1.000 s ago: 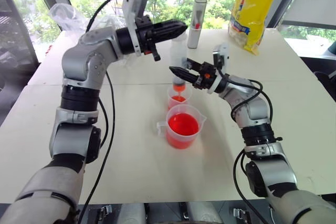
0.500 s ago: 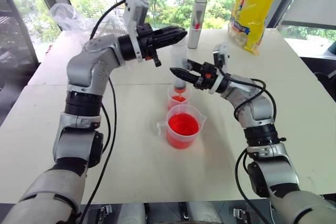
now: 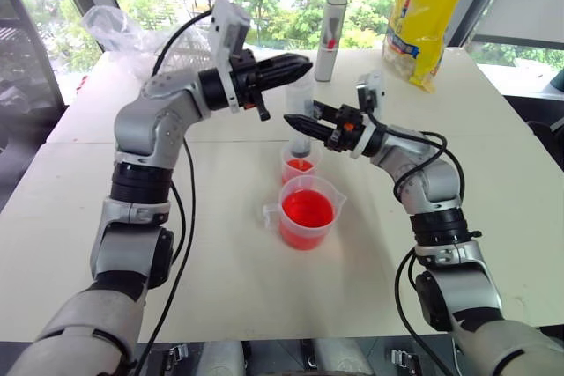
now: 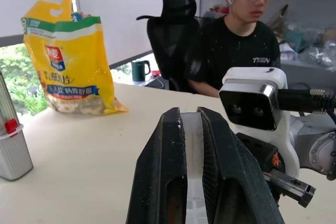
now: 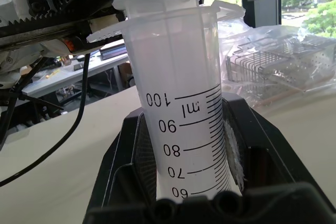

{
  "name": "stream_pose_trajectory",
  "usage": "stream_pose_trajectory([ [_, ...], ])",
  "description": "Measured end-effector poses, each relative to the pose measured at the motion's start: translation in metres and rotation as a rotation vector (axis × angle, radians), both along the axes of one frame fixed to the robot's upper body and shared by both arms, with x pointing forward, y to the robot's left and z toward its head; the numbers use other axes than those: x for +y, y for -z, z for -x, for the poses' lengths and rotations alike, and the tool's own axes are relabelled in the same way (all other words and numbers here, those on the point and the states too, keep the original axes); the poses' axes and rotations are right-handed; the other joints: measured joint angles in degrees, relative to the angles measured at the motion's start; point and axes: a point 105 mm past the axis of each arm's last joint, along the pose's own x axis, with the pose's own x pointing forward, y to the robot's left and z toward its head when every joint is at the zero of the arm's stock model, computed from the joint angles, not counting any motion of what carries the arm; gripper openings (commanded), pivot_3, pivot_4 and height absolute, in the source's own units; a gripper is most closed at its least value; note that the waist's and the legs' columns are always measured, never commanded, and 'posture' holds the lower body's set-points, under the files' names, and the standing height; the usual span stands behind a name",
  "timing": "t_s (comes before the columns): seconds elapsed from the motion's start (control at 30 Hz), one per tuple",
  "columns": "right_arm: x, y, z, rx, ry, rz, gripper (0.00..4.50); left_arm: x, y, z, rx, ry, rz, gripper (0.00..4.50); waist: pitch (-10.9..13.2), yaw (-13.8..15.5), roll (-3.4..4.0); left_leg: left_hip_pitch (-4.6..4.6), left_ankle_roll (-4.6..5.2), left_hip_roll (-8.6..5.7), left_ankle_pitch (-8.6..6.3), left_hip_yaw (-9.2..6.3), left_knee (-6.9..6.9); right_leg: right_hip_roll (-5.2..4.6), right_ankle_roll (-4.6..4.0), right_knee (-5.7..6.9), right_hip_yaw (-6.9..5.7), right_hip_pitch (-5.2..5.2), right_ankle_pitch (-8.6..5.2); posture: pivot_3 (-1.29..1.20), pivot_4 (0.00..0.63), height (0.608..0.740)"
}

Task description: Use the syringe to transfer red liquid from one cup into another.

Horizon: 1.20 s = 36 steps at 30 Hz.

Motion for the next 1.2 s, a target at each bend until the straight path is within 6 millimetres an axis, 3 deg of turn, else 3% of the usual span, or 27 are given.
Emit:
stream_pose_trajectory([
  [0.43, 0.002, 0.002, 0.001, 0.035, -0.015, -0.014, 1.37, 0.001, 0.002, 0.0, 0.014, -0.013, 0.004, 0.05, 0.0, 0.0, 0.0, 0.0, 0.0, 0.0, 0.0, 0.0, 0.0, 0.0, 0.0, 0.0, 0.0, 0.0, 0.0, 0.0, 0.15, 0.74],
  [0.53, 0.001, 0.0, 0.0, 0.033, -0.009, -0.023, 1.37, 0.001, 0.003, 0.0, 0.026, -0.014, 0.008, 1.18, 0.0, 0.0, 0.0, 0.0, 0.0, 0.0, 0.0, 0.0, 0.0, 0.0, 0.0, 0.0, 0.0, 0.0, 0.0, 0.0, 0.15, 0.74],
  [0.73, -0.007, -0.018, 0.0, -0.014, 0.021, -0.075, 1.37, 0.0, 0.005, 0.001, 0.06, -0.006, -0.004, 4.22, 0.0, -0.1, 0.01, -0.01, 0.0, 0.0, 0.0, -0.01, -0.02, 0.0, 0.0, -0.01, -0.01, -0.01, 0.0, 0.0, 0.15, 0.74],
  [0.77, -0.006, -0.024, 0.002, -0.034, 0.014, -0.087, 1.37, 0.0, 0.008, 0.001, 0.071, -0.005, -0.014, 4.42, 0.0, 0.0, 0.01, 0.01, 0.0, 0.0, 0.0, -0.01, -0.02, 0.01, 0.0, 0.0, -0.01, 0.0, 0.0, 0.0, 0.15, 0.74],
  [0.9, -0.001, -0.042, 0.009, -0.101, -0.012, -0.107, 1.37, 0.004, 0.002, 0.002, 0.075, -0.007, 0.02, 4.42, 0.0, -0.1, 0.03, 0.0, 0.0, 0.03, 0.0, -0.03, -0.03, 0.02, 0.0, 0.0, 0.0, -0.01, 0.0, 0.0, 0.15, 0.74],
  [1.1, 0.002, -0.042, 0.012, -0.105, -0.016, -0.116, 1.37, 0.05, -0.023, 0.0, 0.026, -0.153, 0.088, 4.42, 0.0, -0.2, 0.03, 0.02, 0.0, 0.07, 0.0, -0.02, -0.05, -0.03, 0.0, 0.0, 0.02, -0.02, 0.0, 0.0, 0.15, 0.74],
  [1.2, 0.003, -0.043, 0.015, -0.112, -0.026, -0.116, 1.37, 0.07, -0.019, 0.001, 0.033, -0.221, 0.089, 4.42, 0.0, 0.0, 0.03, 0.02, 0.0, 0.09, 0.0, -0.03, -0.05, -0.07, 0.0, 0.0, 0.01, -0.01, 0.0, 0.0, 0.15, 0.74],
])
